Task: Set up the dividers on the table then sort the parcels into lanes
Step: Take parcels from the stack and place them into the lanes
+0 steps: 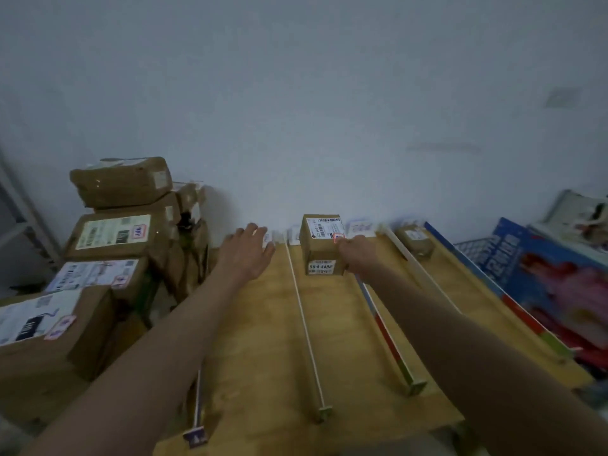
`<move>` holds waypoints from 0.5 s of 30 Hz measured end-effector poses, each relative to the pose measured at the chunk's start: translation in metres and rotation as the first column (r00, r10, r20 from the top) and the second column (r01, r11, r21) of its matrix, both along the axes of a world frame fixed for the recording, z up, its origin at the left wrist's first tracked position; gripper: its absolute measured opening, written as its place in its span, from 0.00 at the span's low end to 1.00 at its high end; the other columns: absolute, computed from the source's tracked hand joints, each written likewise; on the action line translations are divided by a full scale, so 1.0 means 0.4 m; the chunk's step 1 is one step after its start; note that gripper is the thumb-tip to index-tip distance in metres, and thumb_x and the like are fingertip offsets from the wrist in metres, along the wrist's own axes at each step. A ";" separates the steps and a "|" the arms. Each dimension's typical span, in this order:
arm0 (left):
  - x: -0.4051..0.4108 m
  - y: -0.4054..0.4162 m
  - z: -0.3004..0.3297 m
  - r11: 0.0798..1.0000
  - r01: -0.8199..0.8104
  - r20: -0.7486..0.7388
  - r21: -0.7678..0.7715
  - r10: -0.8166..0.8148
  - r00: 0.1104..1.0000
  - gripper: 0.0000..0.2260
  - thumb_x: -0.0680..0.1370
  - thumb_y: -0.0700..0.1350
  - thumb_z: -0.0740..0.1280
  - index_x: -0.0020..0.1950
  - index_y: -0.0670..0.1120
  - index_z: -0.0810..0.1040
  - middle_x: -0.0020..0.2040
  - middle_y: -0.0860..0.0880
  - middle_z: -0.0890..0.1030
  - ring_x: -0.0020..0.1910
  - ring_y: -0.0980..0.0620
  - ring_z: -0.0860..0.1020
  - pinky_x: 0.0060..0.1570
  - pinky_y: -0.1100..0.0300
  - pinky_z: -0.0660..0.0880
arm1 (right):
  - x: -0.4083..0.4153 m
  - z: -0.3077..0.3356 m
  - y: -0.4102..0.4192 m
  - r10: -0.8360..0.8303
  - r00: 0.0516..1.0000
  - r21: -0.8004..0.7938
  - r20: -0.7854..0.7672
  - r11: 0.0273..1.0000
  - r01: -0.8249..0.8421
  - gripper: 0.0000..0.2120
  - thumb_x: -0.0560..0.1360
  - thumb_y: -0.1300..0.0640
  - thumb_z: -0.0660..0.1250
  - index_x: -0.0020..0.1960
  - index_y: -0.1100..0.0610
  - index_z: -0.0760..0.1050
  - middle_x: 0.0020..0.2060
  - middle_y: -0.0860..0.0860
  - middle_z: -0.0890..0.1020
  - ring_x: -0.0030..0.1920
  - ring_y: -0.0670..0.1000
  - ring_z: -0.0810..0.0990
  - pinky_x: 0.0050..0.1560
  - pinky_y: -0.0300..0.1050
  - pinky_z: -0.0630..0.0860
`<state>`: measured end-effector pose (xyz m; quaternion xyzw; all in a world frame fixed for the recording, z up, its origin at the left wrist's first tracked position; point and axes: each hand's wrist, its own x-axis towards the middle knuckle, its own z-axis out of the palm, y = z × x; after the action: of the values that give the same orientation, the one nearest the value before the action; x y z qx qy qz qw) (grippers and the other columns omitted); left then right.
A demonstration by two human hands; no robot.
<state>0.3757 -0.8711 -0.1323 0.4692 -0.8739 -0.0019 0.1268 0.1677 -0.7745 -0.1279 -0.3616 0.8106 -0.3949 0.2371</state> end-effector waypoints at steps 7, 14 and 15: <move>-0.235 0.099 -0.068 0.994 0.110 0.090 0.012 -0.110 0.990 0.22 0.82 0.56 0.53 0.73 0.48 0.68 0.71 0.47 0.71 0.67 0.45 0.71 0.66 0.50 0.65 | -0.238 -0.061 0.155 -0.056 0.998 0.085 -0.002 0.995 0.056 0.22 0.79 0.47 0.57 0.57 0.64 0.79 0.53 0.62 0.82 0.53 0.62 0.81 0.56 0.59 0.79; -0.520 0.183 -0.123 0.992 0.099 0.075 0.074 -0.104 0.992 0.23 0.83 0.57 0.52 0.74 0.48 0.67 0.74 0.47 0.68 0.70 0.46 0.68 0.69 0.50 0.63 | -0.514 -0.089 0.296 -0.093 0.995 0.122 -0.031 0.988 0.096 0.23 0.82 0.47 0.55 0.60 0.64 0.77 0.55 0.61 0.81 0.51 0.58 0.79 0.56 0.52 0.76; -0.565 0.202 -0.129 0.992 0.099 0.074 0.072 -0.104 0.992 0.23 0.83 0.57 0.52 0.74 0.48 0.67 0.73 0.47 0.69 0.70 0.45 0.69 0.68 0.50 0.64 | -0.559 -0.094 0.314 -0.096 0.995 0.117 -0.036 0.988 0.099 0.23 0.82 0.47 0.55 0.60 0.64 0.77 0.56 0.61 0.82 0.53 0.58 0.80 0.59 0.54 0.77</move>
<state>0.1498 -0.7902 -0.1839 0.4278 -0.9004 -0.0201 0.0764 -0.0557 -0.6488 -0.1653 -0.3127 0.8528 -0.3517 0.2264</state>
